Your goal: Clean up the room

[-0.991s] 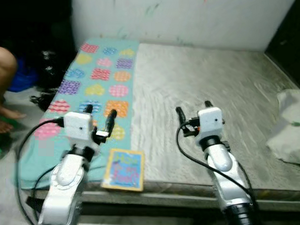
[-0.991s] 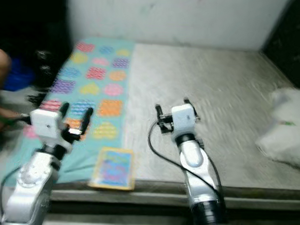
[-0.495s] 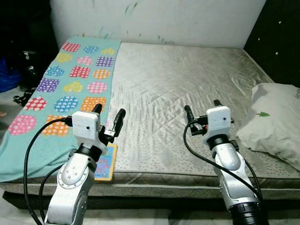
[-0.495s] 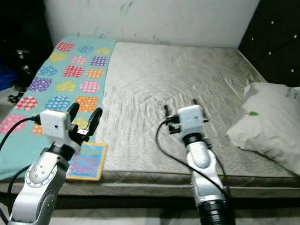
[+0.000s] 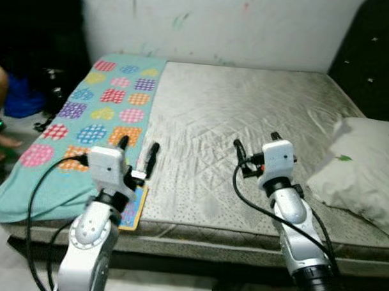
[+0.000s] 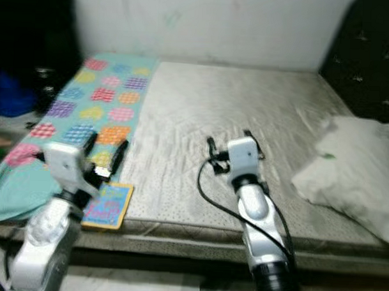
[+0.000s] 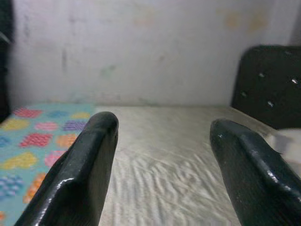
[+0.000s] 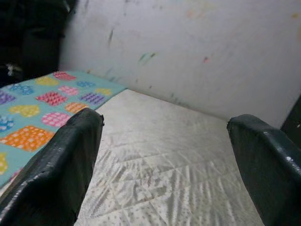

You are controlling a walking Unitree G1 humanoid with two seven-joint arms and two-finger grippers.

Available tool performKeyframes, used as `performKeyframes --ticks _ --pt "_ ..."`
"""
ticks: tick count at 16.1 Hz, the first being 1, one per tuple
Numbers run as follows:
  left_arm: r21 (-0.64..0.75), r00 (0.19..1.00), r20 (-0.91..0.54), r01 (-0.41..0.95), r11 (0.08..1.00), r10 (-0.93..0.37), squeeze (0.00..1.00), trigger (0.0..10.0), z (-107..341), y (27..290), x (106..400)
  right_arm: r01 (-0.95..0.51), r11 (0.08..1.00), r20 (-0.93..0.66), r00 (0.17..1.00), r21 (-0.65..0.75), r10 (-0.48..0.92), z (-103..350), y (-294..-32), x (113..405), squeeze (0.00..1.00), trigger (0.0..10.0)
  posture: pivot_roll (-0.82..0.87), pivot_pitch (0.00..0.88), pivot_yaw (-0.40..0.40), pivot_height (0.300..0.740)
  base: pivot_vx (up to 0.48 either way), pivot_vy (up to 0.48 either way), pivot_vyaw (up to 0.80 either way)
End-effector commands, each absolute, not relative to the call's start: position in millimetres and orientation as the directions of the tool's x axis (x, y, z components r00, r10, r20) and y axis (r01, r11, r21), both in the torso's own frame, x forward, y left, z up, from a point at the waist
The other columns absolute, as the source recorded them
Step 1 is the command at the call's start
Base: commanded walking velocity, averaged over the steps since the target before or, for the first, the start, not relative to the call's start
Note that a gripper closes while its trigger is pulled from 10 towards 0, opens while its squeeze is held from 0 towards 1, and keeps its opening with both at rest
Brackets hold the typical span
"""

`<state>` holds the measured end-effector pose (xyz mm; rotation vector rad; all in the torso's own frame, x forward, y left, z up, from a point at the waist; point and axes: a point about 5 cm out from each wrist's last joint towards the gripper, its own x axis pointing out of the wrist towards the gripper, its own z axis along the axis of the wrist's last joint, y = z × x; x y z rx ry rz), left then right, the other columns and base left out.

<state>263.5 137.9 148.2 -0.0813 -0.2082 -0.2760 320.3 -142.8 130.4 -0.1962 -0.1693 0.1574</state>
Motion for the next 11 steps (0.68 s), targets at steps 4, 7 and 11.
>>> performKeyframes --ticks 4,7,11 --pt "-0.025 0.935 0.236 0.278 0.96 -0.264 0.0 10.0 154.5 142.0 266.3 -0.152 0.966 0.182 0.964 -0.21 0.191 139.1 -136.6 323.9 0.0 10.0 -0.02 0.044 -0.06 0.74 0.368 0.0 0.0" --pt "-0.023 0.94 0.226 0.268 0.963 -0.256 0.0 10.0 153.4 142.7 267.0 -0.153 0.966 0.184 0.964 -0.211 0.192 139.1 -136.5 324.0 0.0 10.0 -0.02 0.041 -0.06 0.74 0.329 0.0 0.0" --pt "0.078 0.955 0.2 0.205 0.976 -0.216 0.0 10.0 153.8 155.0 272.8 -0.148 0.967 0.183 0.965 -0.208 0.187 140.7 -140.7 327.7 0.0 10.0 0.01 0.014 -0.099 0.74 0.0 0.0 0.0"
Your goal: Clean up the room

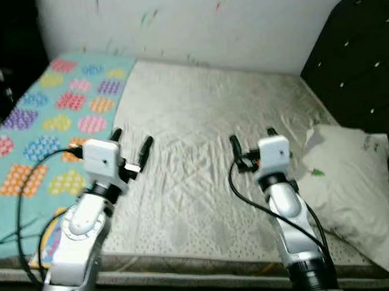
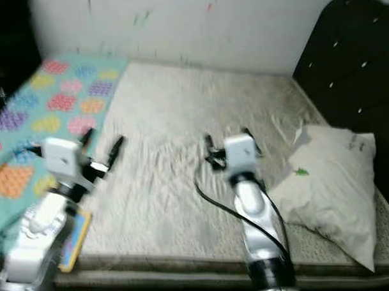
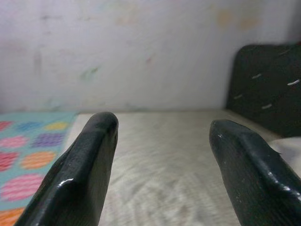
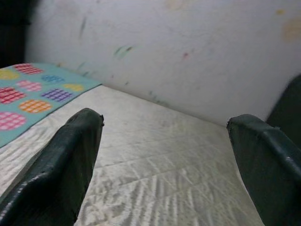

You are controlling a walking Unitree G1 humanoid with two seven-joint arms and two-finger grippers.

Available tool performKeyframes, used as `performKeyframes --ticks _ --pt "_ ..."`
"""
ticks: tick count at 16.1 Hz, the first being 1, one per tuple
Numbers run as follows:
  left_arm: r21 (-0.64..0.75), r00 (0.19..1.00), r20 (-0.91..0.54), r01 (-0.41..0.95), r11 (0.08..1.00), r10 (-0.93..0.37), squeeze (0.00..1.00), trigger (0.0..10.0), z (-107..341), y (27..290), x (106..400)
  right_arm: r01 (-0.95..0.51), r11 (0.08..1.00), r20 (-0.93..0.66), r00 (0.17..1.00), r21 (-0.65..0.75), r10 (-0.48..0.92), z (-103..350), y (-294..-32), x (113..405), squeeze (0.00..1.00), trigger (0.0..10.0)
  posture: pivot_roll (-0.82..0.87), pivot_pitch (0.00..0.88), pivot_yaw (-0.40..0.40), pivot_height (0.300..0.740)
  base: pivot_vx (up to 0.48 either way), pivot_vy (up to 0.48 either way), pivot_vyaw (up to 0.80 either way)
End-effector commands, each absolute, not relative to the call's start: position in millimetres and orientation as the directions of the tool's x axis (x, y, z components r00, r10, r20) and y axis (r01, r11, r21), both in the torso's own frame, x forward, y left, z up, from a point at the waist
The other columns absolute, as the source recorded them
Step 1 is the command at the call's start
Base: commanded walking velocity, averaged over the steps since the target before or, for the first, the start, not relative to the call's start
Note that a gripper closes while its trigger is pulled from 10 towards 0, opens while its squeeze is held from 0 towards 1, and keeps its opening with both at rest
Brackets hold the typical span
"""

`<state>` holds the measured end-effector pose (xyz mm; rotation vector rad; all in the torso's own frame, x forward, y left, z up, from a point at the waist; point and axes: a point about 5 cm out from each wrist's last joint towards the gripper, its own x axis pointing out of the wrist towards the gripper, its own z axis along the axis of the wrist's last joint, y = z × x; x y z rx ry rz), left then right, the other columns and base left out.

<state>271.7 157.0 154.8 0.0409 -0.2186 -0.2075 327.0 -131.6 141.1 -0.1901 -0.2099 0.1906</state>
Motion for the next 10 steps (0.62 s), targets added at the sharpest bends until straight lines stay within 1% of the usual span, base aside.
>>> performKeyframes --ticks 1,2,4,6,7,8,10 --pt "0.096 0.956 0.194 0.205 0.974 -0.221 0.0 10.0 154.9 158.4 273.0 -0.152 0.966 0.186 0.964 -0.21 0.192 142.2 -142.0 328.4 0.0 10.0 0.02 0.011 -0.108 0.74 0.0 0.0 0.0" --pt "0.117 0.957 0.183 0.205 0.972 -0.224 0.0 10.0 154.8 163.2 273.4 -0.155 0.964 0.187 0.963 -0.214 0.196 143.6 -144.3 330.3 0.0 10.0 0.03 0.007 -0.12 0.74 0.0 0.0 0.0" --pt "0.109 0.966 0.112 0.22 0.97 -0.231 0.0 10.0 146.3 172.8 273.0 -0.153 0.966 0.194 0.962 -0.211 0.194 149.4 -147.8 334.9 0.0 10.0 0.04 0.003 -0.134 0.74 0.0 0.0 0.0" --pt "0.117 0.971 0.117 0.196 0.974 -0.209 0.0 10.0 142.6 176.7 270.5 -0.15 0.967 0.209 0.959 -0.208 0.194 151.0 -144.5 335.1 0.0 10.0 0.04 0.0 -0.117 0.74 0.0 0.0 0.0" --pt "0.078 0.978 0.119 0.162 0.984 -0.171 0.0 10.0 140.1 176.8 270.1 -0.144 0.971 0.207 0.961 -0.192 0.184 148.2 -143.9 333.2 0.0 10.0 0.04 0.0 -0.106 0.74 0.0 0.0 0.0" --pt "0.08 0.977 0.148 0.146 0.986 -0.157 0.0 10.0 142.5 171.3 267.3 -0.138 0.976 0.204 0.964 -0.168 0.171 145.9 -143.6 330.1 0.0 10.0 0.04 0.0 -0.114 0.74 0.0 0.0 0.0" --pt "0.127 0.973 0.167 0.14 0.982 -0.16 0.0 10.0 140.7 168.3 261.2 -0.162 0.972 0.186 0.964 -0.168 0.192 139.4 -138.5 326.4 0.0 10.0 0.03 0.0 -0.109 0.74 0.0 0.0 0.0"
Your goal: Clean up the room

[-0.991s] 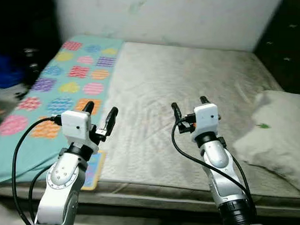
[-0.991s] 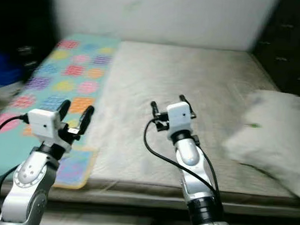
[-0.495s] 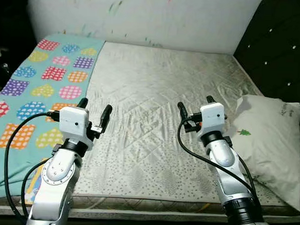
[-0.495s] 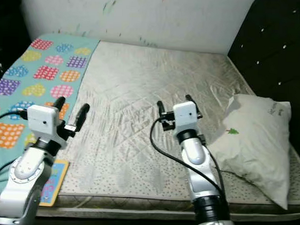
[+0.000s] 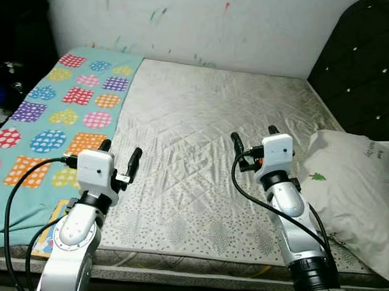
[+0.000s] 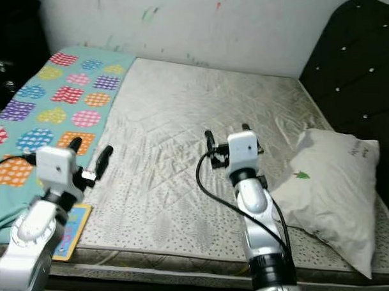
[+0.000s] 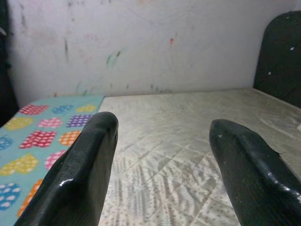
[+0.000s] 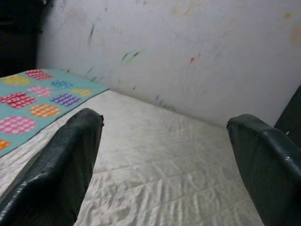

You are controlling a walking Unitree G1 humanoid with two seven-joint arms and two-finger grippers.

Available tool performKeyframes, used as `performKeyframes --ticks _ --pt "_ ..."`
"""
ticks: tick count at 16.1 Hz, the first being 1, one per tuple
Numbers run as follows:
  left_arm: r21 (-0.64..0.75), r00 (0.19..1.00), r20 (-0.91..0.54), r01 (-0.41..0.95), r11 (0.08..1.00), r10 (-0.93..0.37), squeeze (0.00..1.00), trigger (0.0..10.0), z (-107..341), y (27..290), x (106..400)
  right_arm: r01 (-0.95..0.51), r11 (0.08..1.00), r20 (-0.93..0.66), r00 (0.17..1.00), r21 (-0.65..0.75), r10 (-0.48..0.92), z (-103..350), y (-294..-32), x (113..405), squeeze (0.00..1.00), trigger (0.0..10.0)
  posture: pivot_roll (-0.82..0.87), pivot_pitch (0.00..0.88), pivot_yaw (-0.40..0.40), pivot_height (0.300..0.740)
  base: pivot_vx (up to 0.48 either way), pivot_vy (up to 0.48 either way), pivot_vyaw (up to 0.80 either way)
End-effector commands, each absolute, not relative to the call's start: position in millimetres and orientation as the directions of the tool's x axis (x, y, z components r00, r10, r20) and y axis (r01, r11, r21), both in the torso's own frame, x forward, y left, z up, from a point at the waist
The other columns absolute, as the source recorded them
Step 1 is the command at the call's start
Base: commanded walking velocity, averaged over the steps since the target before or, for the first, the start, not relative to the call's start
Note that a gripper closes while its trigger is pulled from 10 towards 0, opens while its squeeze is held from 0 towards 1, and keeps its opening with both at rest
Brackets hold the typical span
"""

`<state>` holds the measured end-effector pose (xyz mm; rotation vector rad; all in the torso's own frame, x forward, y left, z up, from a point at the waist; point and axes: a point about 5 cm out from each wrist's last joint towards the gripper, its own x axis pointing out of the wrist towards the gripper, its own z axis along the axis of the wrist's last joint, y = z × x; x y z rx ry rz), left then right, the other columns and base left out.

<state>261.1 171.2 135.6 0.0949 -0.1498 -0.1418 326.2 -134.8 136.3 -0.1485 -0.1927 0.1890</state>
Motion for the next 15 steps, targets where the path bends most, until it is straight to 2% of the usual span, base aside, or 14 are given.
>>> performKeyframes --ticks 1,3,7,10,15 --pt "0.096 0.98 0.15 0.115 0.989 -0.128 0.0 10.0 135.2 171.0 259.5 -0.178 0.971 0.178 0.962 -0.16 0.206 135.5 -136.6 324.8 0.0 10.0 0.03 0.0 -0.102 0.74 0.0 0.0 0.0" --pt "0.014 0.991 0.137 0.006 1.0 -0.007 0.0 10.0 128.7 178.6 254.2 -0.124 0.98 0.171 0.974 -0.153 0.15 129.8 -146.5 322.3 0.0 10.0 0.04 0.0 -0.081 0.74 0.0 0.0 0.0" --pt "-0.019 0.991 0.128 0.038 0.999 -0.035 0.0 10.0 125.5 165.4 245.5 -0.077 0.992 0.171 0.981 -0.099 0.093 130.6 -162.1 315.9 0.0 10.0 0.05 0.007 -0.101 0.74 0.0 0.0 0.0" --pt "-0.023 0.995 0.097 0.005 1.0 -0.003 0.0 10.0 118.1 174.4 235.8 -0.071 0.989 0.124 0.988 -0.129 0.087 119.6 -173.7 301.7 0.0 10.0 0.02 0.045 -0.099 0.74 0.0 0.0 0.0" --pt "-0.038 0.994 0.091 0.071 0.997 -0.067 0.0 10.0 119.8 160.4 240.4 -0.098 0.985 0.134 0.984 -0.144 0.117 125.9 -163.9 303.2 0.0 10.0 0.0 0.063 -0.086 0.74 0.0 0.0 0.0"
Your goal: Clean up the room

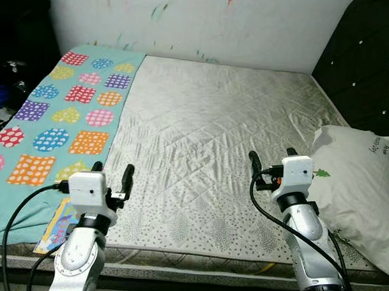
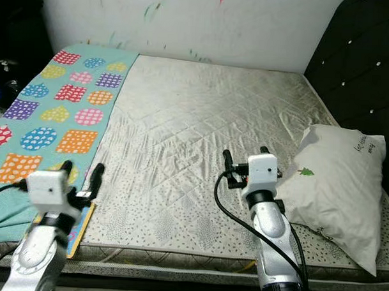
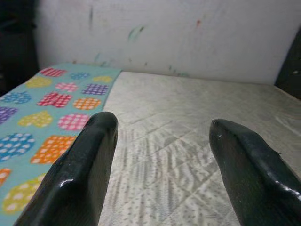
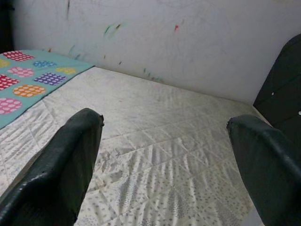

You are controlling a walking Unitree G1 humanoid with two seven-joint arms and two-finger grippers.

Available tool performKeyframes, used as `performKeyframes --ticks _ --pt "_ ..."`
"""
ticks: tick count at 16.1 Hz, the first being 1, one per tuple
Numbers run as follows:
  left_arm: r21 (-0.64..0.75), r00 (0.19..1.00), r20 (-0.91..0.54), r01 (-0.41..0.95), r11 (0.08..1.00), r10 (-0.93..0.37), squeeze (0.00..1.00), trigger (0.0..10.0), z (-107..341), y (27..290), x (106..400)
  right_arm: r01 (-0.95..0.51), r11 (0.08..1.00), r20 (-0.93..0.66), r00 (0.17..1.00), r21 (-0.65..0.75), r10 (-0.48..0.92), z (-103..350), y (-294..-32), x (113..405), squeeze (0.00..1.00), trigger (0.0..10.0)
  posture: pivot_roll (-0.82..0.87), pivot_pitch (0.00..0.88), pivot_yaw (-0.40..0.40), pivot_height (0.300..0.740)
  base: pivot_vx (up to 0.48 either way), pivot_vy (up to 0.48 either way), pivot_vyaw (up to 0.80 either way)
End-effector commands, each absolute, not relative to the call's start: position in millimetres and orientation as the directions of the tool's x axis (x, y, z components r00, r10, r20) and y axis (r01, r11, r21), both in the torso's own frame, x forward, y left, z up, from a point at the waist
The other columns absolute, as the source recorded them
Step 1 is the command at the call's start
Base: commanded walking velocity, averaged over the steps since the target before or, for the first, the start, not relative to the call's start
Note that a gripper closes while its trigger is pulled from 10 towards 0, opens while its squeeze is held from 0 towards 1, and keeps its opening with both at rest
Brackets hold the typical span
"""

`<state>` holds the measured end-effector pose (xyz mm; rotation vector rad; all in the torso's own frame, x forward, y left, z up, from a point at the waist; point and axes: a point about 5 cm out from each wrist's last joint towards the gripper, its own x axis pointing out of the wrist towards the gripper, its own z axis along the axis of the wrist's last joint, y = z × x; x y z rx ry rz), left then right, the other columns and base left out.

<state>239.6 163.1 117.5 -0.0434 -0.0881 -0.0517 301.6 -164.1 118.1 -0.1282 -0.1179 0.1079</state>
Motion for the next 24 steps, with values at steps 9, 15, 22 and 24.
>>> performKeyframes --ticks 9,15,22,24 --pt "-0.064 0.99 0.126 0.064 0.996 -0.055 0.0 10.0 124.0 149.9 247.5 -0.157 0.973 0.147 0.972 -0.169 0.182 138.4 -152.8 320.3 0.0 10.0 0.0 0.054 -0.134 0.74 0.0 0.0 0.0" --pt "-0.017 0.976 0.112 0.189 0.982 -0.186 0.0 10.0 129.3 146.1 265.3 -0.036 0.988 0.155 0.986 -0.148 0.059 125.4 -165.1 301.0 0.0 10.0 -0.04 0.054 0.019 0.74 0.0 0.0 0.0" --pt "-0.044 0.961 0.112 0.257 0.965 -0.251 0.0 10.0 126.7 124.7 271.9 -0.011 0.989 0.166 0.985 -0.149 0.036 128.3 -169.5 297.4 0.0 10.0 -0.07 0.045 0.016 0.74 0.0 0.0 0.0" --pt "-0.043 0.969 0.106 0.228 0.973 -0.223 0.0 10.0 123.4 134.1 265.6 -0.054 0.987 0.161 0.984 -0.148 0.078 127.4 -157.6 302.3 0.0 10.0 -0.04 0.056 -0.002 0.74 0.0 0.0 0.0"
